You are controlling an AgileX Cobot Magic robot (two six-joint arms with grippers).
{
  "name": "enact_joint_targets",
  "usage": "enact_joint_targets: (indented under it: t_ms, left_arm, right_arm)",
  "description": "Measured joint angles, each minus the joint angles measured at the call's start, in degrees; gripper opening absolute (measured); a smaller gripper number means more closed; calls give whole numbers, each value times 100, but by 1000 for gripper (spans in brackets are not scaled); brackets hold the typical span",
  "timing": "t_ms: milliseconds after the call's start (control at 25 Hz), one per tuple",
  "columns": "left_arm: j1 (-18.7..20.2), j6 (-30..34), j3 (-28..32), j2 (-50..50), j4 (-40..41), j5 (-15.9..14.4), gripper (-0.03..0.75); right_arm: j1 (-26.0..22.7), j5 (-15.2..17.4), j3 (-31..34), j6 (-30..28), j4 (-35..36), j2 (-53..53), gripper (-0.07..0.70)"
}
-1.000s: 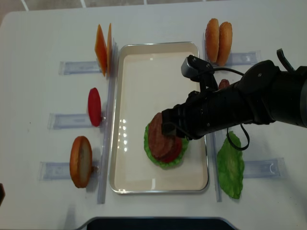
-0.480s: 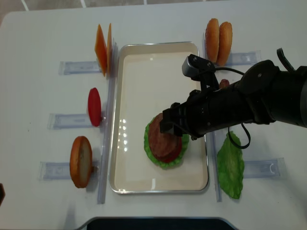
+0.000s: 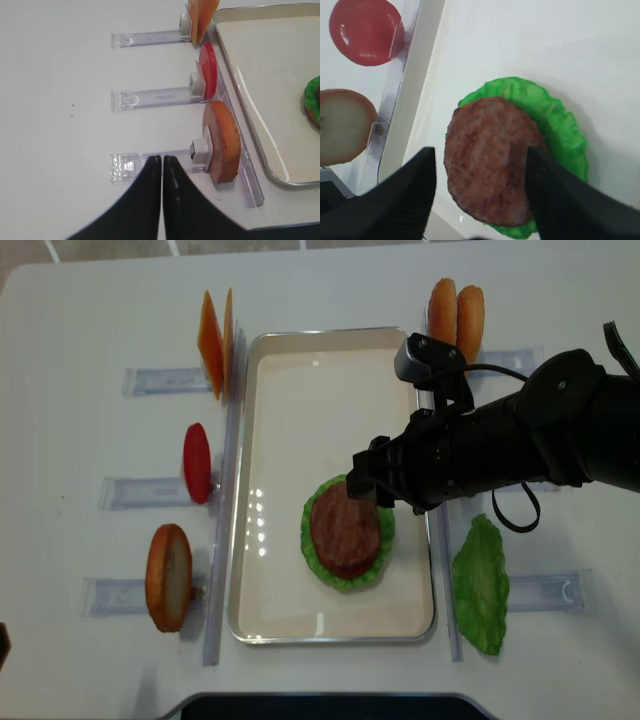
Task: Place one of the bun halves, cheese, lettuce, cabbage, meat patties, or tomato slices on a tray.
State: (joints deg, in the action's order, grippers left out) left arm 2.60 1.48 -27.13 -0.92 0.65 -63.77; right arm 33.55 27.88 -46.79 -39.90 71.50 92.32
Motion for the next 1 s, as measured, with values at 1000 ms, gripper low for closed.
enact_joint_targets:
  t_ms: [1000]
  left_arm:
    - [0,0,0,0,0,0,-1]
  right_arm:
    - [-546,2022,-1441,4192,-5212,-580,411]
